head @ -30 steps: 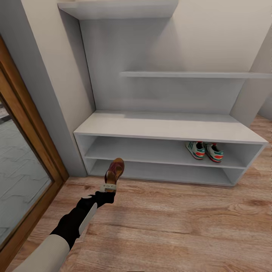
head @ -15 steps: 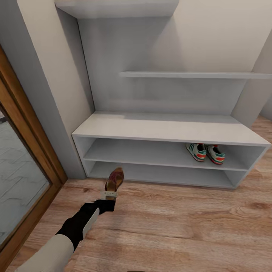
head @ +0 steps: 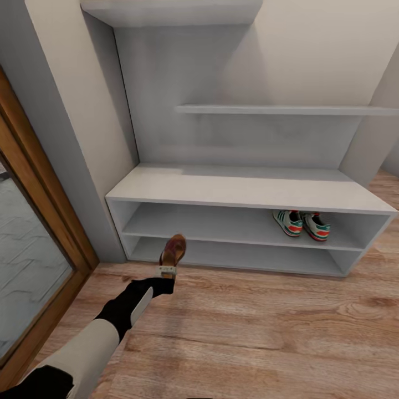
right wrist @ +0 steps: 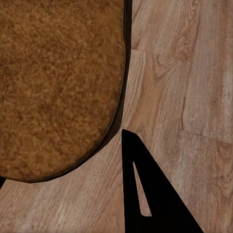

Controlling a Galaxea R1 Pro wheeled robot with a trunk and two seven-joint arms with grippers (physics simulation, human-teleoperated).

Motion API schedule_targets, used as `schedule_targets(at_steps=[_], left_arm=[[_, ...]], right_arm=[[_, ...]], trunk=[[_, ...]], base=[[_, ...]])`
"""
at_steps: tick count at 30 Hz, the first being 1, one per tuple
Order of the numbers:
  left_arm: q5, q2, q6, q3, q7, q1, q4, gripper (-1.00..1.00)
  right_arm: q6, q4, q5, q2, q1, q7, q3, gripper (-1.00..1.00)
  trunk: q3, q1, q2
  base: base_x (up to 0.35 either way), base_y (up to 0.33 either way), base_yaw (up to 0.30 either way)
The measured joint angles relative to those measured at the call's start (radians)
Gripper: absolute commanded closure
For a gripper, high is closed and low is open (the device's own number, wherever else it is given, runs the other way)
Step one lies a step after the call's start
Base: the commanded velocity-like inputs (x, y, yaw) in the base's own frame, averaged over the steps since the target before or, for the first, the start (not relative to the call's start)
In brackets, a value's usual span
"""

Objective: Pick up the two gym shoes and the two sandals from the corridor floor and place them onto the hallstand (shoe rack) in the corridor, making sure they are on the rack and not on the floor. Arrange them so the two gym shoes are next to each other and the two sandals are next to each other.

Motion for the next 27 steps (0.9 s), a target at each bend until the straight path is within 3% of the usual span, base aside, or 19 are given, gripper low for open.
schedule_targets(at_steps=[4,9,19,27], left_arm=[[-0.001,-0.006,-0.006,-0.002,-0.002,-0.003,-0.001,1.0],[-0.003,-0.007,-0.064,-0.005,-0.004,-0.003,-0.001,1.0],[-0.004,-0.007,-0.069,-0.006,-0.003,-0.003,0.0,1.0],[-0.003,-0.007,-0.069,-0.006,-0.003,-0.003,0.0,1.0]], right_arm=[[0.0,0.0,0.0,0.0,0.0,0.0,0.0,1.0],[0.0,0.0,0.0,0.0,0.0,0.0,0.0,1.0],[0.0,0.0,0.0,0.0,0.0,0.0,0.0,1.0],[0.0,0.0,0.0,0.0,0.0,-0.002,0.0,1.0]], trunk=[[0.0,0.0,0.0],[0.0,0.0,0.0],[0.0,-0.001,0.0],[0.0,0.0,0.0]], base=[[0.0,0.0,0.0],[0.02,0.0,0.0],[0.272,0.0,0.0],[0.117,0.0,0.0]])
